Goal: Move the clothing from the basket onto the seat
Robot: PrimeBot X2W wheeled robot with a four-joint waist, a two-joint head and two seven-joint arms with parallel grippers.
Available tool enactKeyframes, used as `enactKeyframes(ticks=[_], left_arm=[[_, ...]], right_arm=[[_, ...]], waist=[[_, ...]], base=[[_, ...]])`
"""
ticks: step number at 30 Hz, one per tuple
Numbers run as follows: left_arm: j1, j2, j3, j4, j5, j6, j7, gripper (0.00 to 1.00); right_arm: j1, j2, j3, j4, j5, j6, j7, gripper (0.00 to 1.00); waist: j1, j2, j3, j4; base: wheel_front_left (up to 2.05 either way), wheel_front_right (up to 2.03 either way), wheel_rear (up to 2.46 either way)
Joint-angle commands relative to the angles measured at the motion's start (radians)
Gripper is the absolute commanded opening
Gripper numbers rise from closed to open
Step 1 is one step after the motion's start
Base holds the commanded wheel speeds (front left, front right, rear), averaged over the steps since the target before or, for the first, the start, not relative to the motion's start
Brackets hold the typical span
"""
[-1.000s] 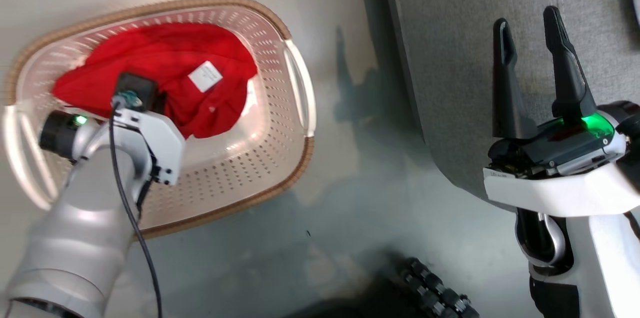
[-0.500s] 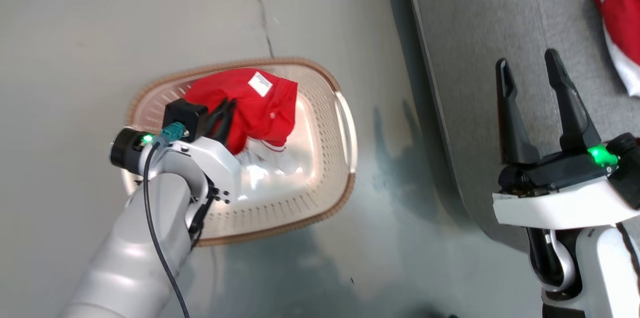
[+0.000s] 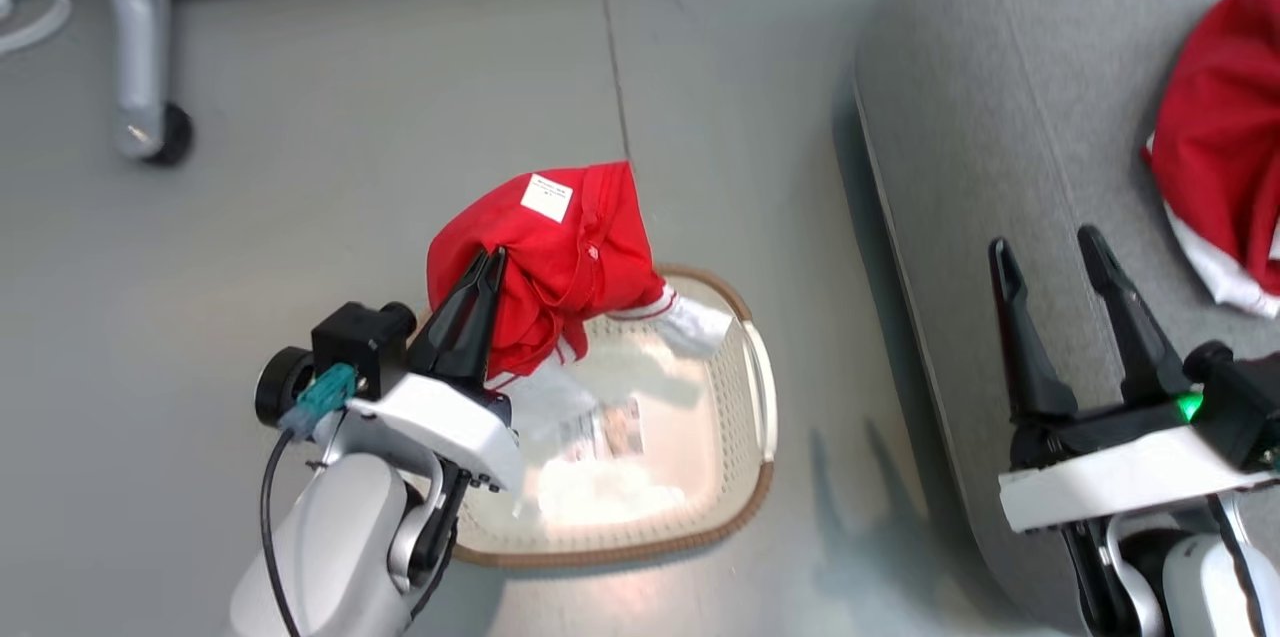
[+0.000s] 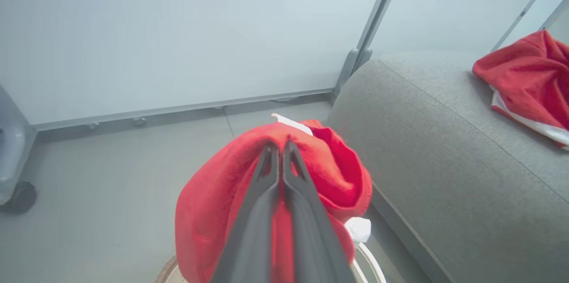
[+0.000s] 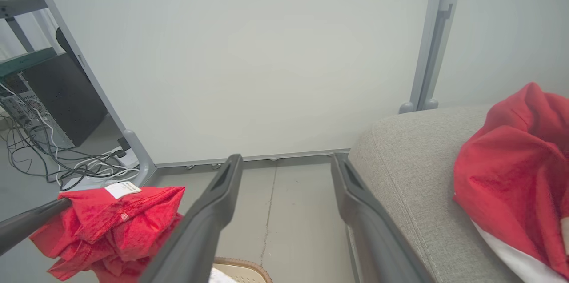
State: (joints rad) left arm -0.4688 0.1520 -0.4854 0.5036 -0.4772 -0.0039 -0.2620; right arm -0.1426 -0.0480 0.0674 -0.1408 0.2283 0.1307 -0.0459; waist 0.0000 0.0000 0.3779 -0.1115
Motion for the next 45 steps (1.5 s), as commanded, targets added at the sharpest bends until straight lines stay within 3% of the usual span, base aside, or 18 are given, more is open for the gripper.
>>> enactKeyframes(ticks=[1,13,27,45], left_arm=[[0.025,0.006,0.01,-0.035,0.002,0.007,-0.004,0.0],[0.125,0.019,0.041,-0.302,0.01,0.044,-0.002,0.0],[0.22,0.058,0.007,-0.555,0.033,0.085,0.04,0.0],[0.269,0.083,-0.025,-0.628,0.021,0.097,0.082,0.0]], right_arm=[[0.021,-0.005,-0.011,0.005,-0.006,0.0,0.009,1.0],[0.134,-0.005,-0.034,-0.008,-0.001,0.0,0.08,1.0],[0.237,-0.005,-0.038,-0.037,0.022,0.0,0.117,1.0],[0.252,-0.005,-0.024,-0.035,0.044,0.0,0.106,1.0]], waist=[[0.0,0.0,-0.095,0.051],[0.0,0.0,-0.284,0.111],[0.0,0.0,-0.404,0.094],[0.0,0.0,-0.414,0.085]], base=[[0.0,0.0,0.0],[0.0,0.0,0.0],[0.0,0.0,0.0],[0.0,0.0,0.0]])
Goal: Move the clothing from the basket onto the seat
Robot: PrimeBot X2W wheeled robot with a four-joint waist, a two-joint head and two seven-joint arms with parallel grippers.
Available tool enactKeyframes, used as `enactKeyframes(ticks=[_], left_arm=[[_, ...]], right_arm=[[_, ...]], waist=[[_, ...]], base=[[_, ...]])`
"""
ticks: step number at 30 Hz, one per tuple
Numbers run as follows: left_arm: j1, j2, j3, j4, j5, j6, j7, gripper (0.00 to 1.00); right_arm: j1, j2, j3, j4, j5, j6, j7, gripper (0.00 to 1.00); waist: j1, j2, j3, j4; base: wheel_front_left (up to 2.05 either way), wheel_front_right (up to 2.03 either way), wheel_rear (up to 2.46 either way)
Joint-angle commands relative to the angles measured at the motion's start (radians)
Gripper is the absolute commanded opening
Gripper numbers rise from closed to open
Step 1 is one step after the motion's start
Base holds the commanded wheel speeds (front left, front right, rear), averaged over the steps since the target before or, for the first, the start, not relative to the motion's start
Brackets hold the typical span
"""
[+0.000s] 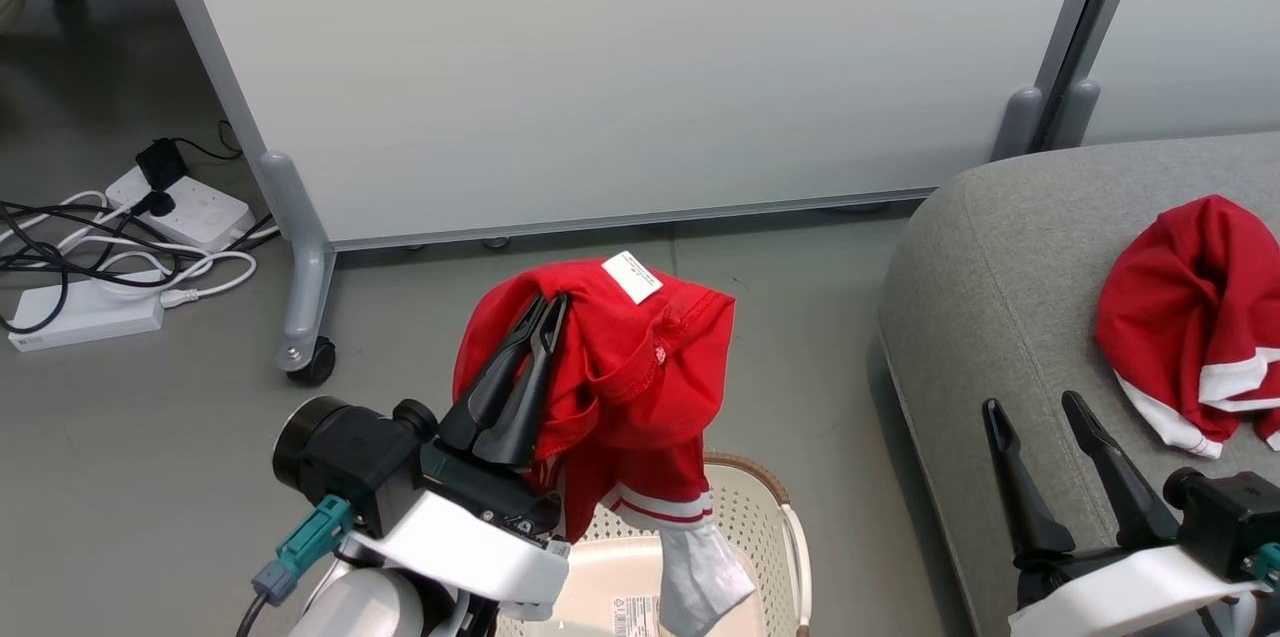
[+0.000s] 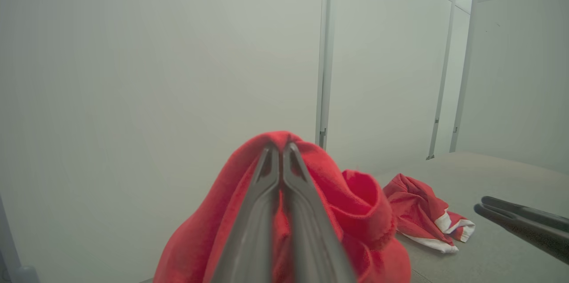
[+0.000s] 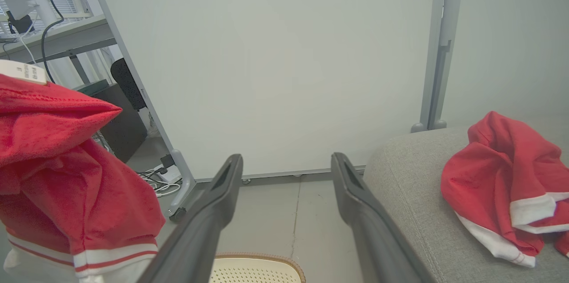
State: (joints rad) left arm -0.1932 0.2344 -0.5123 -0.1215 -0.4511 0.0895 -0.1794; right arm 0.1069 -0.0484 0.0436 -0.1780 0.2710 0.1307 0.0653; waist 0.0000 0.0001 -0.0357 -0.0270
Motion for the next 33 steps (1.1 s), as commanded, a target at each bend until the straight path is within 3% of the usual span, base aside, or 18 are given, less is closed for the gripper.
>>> enactKeyframes(ticks=[1,10,23,33], left_arm=[[-0.008,0.0,0.001,-0.001,-0.005,0.004,-0.001,0.0],[-0.019,-0.001,-0.001,0.008,-0.007,0.006,-0.006,0.0],[-0.048,-0.013,-0.034,0.021,-0.009,-0.016,0.0,0.0],[-0.064,-0.023,-0.067,0.024,-0.005,-0.027,0.008,0.0]], right_arm=[[0.002,-0.005,0.001,0.003,0.002,0.0,-0.005,1.0],[-0.04,-0.004,0.065,0.014,0.018,0.0,-0.007,1.0],[-0.292,-0.005,0.459,0.183,0.144,0.0,-0.025,1.0],[-0.47,-0.005,0.656,0.407,0.238,0.0,-0.036,1.0]], waist=[[0.0,-0.0001,0.0,0.001],[0.0,-0.0001,0.004,0.001],[0.0,-0.0001,0.014,0.034],[0.0,-0.0001,0.016,0.057]], base=[[0.0,0.0,0.0],[0.0,0.0,0.0],[0.0,0.0,0.0],[0.0,0.0,0.0]])
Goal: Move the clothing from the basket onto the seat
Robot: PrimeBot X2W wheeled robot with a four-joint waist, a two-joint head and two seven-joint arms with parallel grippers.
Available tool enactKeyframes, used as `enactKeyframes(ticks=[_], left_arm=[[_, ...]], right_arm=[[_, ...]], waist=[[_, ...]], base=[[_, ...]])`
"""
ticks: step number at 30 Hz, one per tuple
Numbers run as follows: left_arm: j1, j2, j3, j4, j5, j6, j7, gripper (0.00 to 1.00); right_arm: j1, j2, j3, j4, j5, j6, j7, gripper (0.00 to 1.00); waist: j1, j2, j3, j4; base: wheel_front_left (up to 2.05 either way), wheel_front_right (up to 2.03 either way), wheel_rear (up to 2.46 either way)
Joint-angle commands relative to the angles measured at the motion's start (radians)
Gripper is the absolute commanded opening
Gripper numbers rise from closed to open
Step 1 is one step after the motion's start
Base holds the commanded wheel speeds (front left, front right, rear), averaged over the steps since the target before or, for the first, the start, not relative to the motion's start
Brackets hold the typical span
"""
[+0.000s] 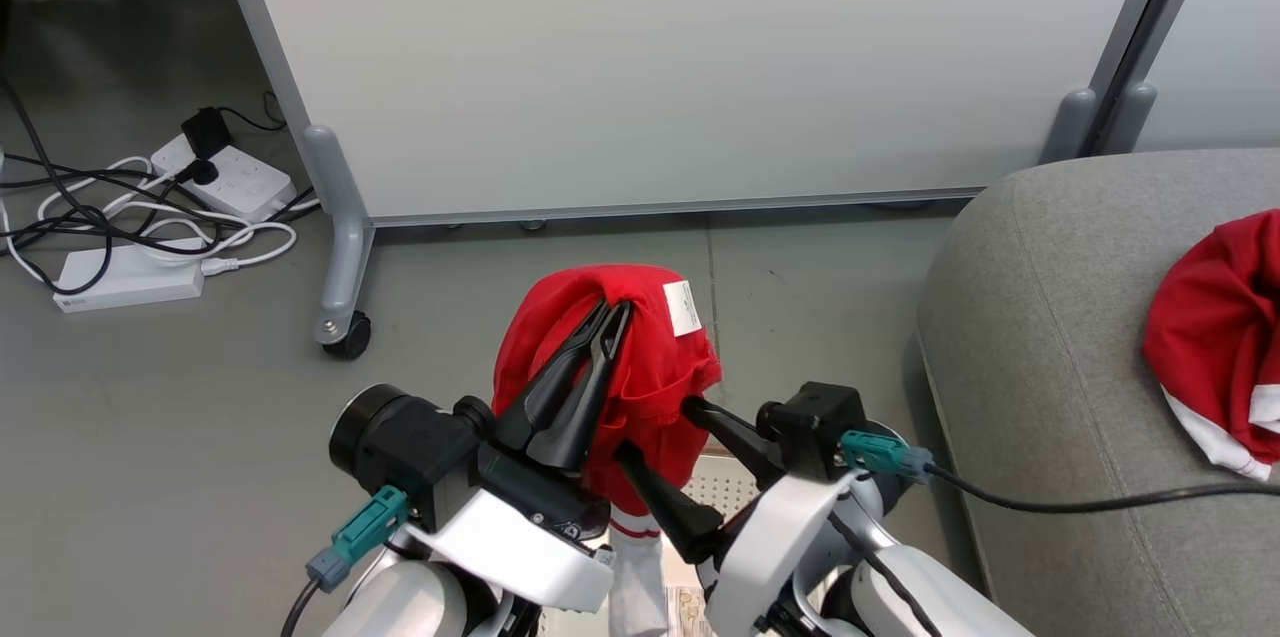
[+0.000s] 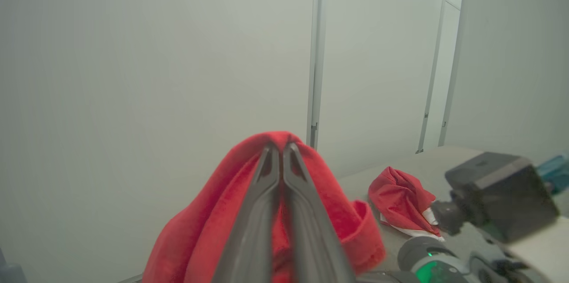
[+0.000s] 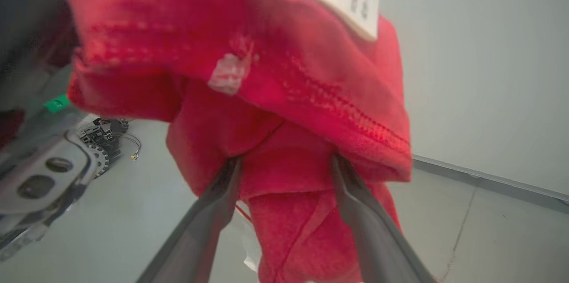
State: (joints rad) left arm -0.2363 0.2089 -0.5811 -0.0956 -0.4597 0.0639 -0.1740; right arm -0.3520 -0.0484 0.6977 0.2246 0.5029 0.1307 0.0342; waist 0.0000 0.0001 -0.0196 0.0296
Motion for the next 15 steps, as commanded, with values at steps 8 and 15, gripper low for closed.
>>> enactKeyframes(ticks=[8,15], left_arm=[[-0.021,-0.004,-0.011,-0.001,-0.004,-0.007,0.002,0.0],[-0.018,0.0,-0.012,0.001,-0.008,-0.001,0.002,0.0]], right_arm=[[-0.109,-0.005,0.091,0.118,0.081,0.0,-0.06,0.0],[-0.142,-0.005,0.112,0.162,0.107,0.0,-0.103,0.0]], waist=[[0.0,-0.0001,0.001,0.009],[0.0,-0.0001,0.0,0.009]], base=[[0.0,0.0,0.0],[0.0,0.0,0.0]])
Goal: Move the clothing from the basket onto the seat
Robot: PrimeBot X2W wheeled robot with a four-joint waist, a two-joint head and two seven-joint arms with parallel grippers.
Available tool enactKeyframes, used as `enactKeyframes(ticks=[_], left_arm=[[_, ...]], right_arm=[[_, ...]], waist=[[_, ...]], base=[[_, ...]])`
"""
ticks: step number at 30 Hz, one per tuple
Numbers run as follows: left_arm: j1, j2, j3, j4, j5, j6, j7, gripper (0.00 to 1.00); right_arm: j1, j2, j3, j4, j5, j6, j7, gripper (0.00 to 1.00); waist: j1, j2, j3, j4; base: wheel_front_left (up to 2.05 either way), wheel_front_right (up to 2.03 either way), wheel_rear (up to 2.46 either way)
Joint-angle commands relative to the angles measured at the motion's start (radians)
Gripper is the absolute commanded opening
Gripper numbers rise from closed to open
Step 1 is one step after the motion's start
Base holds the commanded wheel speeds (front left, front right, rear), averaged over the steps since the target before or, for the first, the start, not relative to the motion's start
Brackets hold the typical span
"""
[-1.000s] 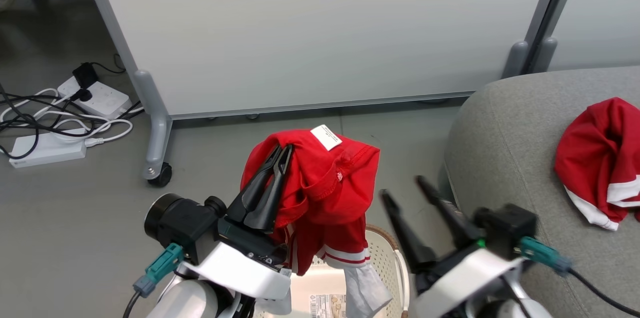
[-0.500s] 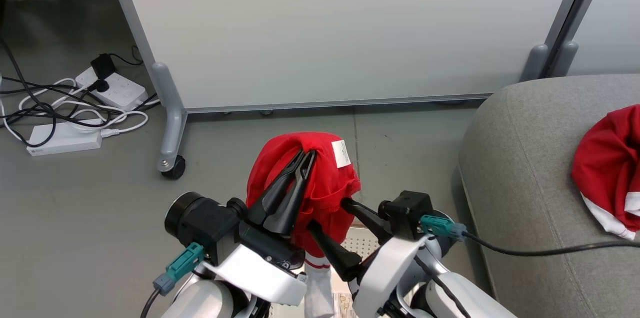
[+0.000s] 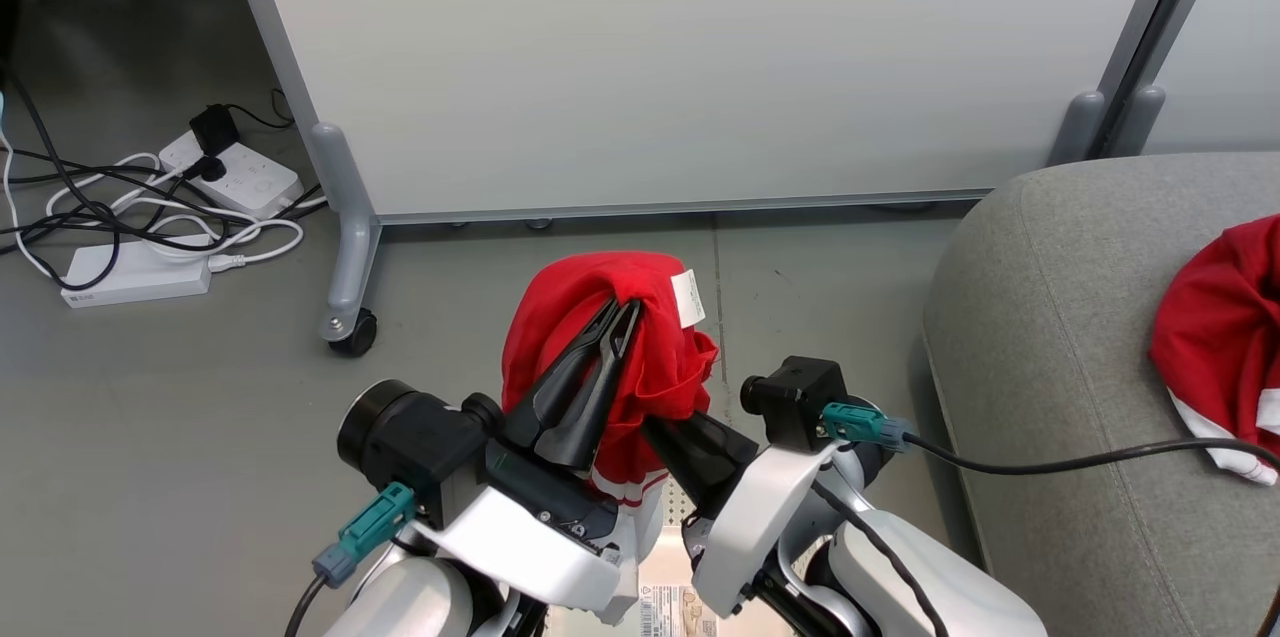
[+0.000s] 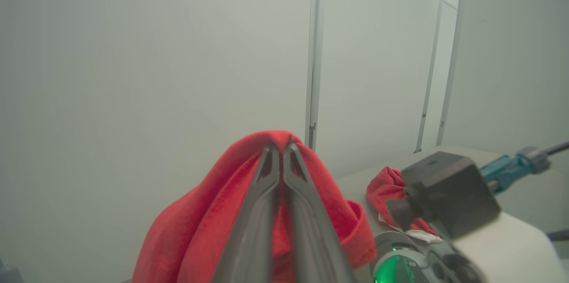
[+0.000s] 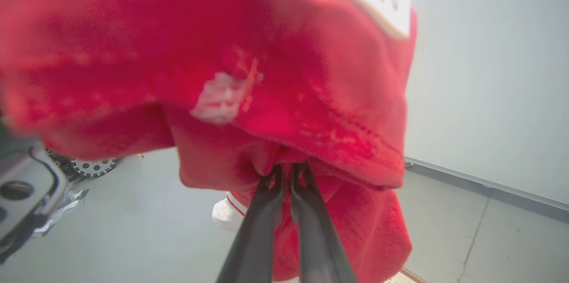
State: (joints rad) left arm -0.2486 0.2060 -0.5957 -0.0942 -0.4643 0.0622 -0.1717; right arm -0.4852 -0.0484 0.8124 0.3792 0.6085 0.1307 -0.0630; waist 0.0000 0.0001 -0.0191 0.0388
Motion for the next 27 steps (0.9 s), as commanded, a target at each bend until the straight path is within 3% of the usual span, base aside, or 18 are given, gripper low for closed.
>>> enactKeyframes(ticks=[1,3,4,5,6,11,21,27], left_arm=[[-0.004,0.003,0.003,0.001,-0.006,0.002,0.0,0.0],[0.0,0.006,0.006,0.005,-0.004,0.01,0.005,0.0],[0.001,0.007,0.007,0.005,-0.004,0.013,0.007,0.25],[0.003,0.007,0.007,0.004,-0.003,0.017,0.009,0.75],[0.005,0.01,0.008,0.002,0.002,0.022,0.009,1.0],[0.017,0.028,-0.011,-0.01,0.022,0.027,0.019,1.0],[0.062,0.074,-0.138,0.005,0.06,-0.035,0.099,1.0],[0.071,0.086,-0.173,0.041,0.087,-0.04,0.095,1.0]], right_arm=[[-0.013,-0.005,-0.003,0.013,0.002,0.0,-0.015,0.0],[-0.018,-0.005,-0.013,0.02,-0.002,0.0,-0.034,0.0],[-0.02,-0.005,-0.02,0.024,-0.007,0.0,-0.044,0.0],[-0.02,-0.005,-0.029,0.029,-0.009,0.0,-0.053,0.0],[-0.02,-0.005,-0.038,0.035,-0.015,0.0,-0.059,0.0],[-0.019,-0.009,-0.1,0.053,-0.038,0.0,-0.085,0.0],[0.013,-0.037,-0.237,0.065,-0.079,0.0,-0.084,0.0],[0.051,-0.054,-0.318,0.047,-0.108,0.0,-0.068,0.0]], waist=[[0.0,-0.0001,0.0,-0.001],[0.0,-0.0001,-0.001,-0.002],[0.0,-0.0001,-0.001,-0.003],[0.0,-0.0001,-0.001,-0.005],[0.0,-0.0001,-0.001,-0.007],[0.0,-0.0001,0.004,-0.018],[0.0,-0.0001,0.022,-0.054],[0.0,-0.0001,0.04,-0.111]], base=[[0.0,0.0,0.0],[0.0,0.0,0.0],[0.0,0.0,0.0],[0.0,0.0,0.0],[0.0,0.0,0.0],[0.0,0.0,0.0],[0.0,0.0,0.0],[0.0,0.0,0.0]])
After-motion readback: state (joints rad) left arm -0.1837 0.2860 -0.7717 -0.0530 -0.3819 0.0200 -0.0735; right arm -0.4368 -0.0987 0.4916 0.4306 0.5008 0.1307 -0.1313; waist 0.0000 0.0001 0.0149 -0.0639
